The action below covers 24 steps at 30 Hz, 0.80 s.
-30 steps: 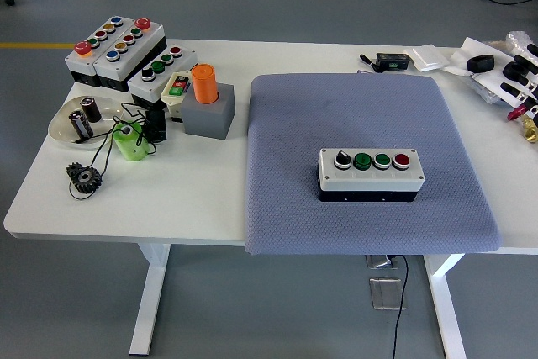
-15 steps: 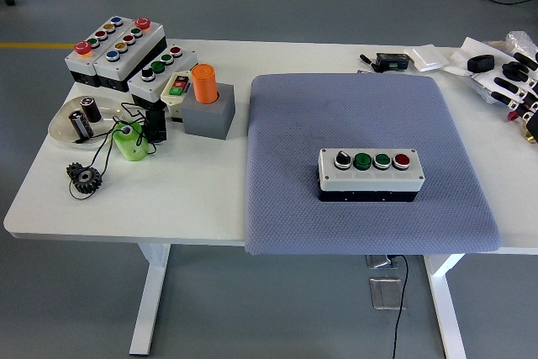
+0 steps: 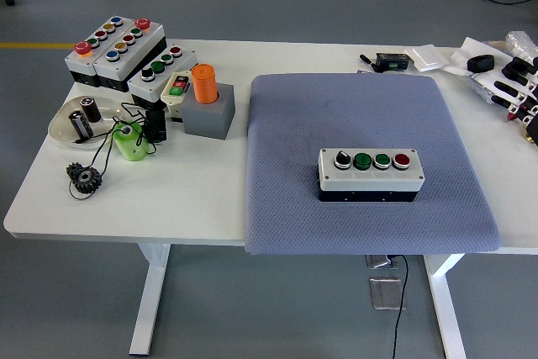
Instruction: Pick up the button,place it on the desk,press the button,press the button
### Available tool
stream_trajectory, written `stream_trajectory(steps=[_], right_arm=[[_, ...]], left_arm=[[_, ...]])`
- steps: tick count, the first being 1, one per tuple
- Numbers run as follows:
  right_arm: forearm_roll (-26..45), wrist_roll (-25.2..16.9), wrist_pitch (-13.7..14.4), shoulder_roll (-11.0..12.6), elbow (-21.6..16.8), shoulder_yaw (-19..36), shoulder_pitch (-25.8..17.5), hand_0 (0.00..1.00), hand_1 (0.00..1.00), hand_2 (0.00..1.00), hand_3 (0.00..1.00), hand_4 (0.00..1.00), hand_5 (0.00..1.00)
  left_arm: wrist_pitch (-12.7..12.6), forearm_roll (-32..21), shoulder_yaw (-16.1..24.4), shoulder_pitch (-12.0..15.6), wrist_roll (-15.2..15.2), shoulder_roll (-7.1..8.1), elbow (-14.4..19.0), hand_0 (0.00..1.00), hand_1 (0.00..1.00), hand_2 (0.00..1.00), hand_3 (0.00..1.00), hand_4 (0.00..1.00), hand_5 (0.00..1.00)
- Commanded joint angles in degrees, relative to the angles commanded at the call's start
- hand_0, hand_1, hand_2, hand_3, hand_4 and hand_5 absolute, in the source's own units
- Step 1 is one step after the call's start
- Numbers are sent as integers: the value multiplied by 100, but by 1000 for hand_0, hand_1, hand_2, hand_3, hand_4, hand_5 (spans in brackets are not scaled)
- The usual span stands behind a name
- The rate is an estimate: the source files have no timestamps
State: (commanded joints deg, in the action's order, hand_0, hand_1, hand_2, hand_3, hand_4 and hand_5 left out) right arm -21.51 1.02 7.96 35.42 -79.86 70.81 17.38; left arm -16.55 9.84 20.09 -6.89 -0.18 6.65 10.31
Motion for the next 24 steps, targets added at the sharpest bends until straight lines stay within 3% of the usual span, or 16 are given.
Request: stream_trajectory(steps=[23,24], right_arm=[[53,-158,297,-24,-4,34,24,820,781,821,824,568,573],[73,-172,321,-26,-3,34,23,818,778,822,861,567,561]], left_arm=[[8,-190,-139,-44,41,6,0,649,706,701,507,325,998],[9,-193,-142,-44,42,5,0,650,706,701,507,324,998]])
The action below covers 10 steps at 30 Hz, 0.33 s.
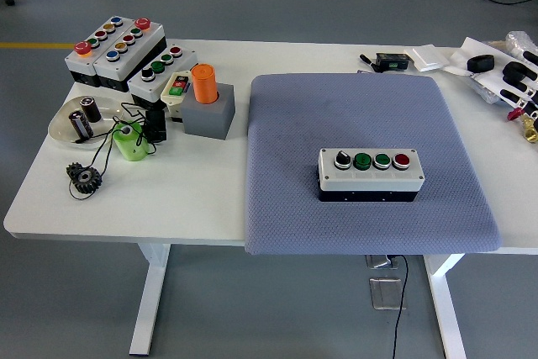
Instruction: Pick up the button,place it on the desk,press the button,press the button
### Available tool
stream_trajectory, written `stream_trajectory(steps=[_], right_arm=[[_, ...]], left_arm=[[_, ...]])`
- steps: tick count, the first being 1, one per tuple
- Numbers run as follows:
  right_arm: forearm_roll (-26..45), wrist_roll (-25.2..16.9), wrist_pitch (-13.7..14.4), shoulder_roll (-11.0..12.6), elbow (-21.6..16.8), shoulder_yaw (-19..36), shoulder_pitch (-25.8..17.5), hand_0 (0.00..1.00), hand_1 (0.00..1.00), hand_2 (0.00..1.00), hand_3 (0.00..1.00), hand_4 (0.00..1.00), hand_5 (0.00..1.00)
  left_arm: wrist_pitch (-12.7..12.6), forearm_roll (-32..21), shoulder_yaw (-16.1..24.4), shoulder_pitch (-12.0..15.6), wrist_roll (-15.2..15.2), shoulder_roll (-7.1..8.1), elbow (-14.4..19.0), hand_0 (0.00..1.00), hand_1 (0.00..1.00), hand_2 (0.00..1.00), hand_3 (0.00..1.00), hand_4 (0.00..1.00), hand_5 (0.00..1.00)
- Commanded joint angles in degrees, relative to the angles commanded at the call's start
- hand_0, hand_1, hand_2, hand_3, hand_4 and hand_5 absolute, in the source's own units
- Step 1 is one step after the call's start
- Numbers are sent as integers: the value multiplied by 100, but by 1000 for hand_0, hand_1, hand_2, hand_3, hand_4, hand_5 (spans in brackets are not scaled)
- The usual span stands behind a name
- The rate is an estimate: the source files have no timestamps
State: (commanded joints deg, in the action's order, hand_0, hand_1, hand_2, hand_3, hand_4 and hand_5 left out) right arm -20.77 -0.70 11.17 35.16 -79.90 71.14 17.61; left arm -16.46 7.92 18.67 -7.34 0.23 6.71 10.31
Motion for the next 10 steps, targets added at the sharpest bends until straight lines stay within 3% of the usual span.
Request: stream_trajectory(steps=[10], right_arm=[[61,-7,43,-3,8,3,2,816,777,822,873,567,549]], left_arm=[[6,-48,-42,-1,12,4,0,650,706,701,507,324,998]])
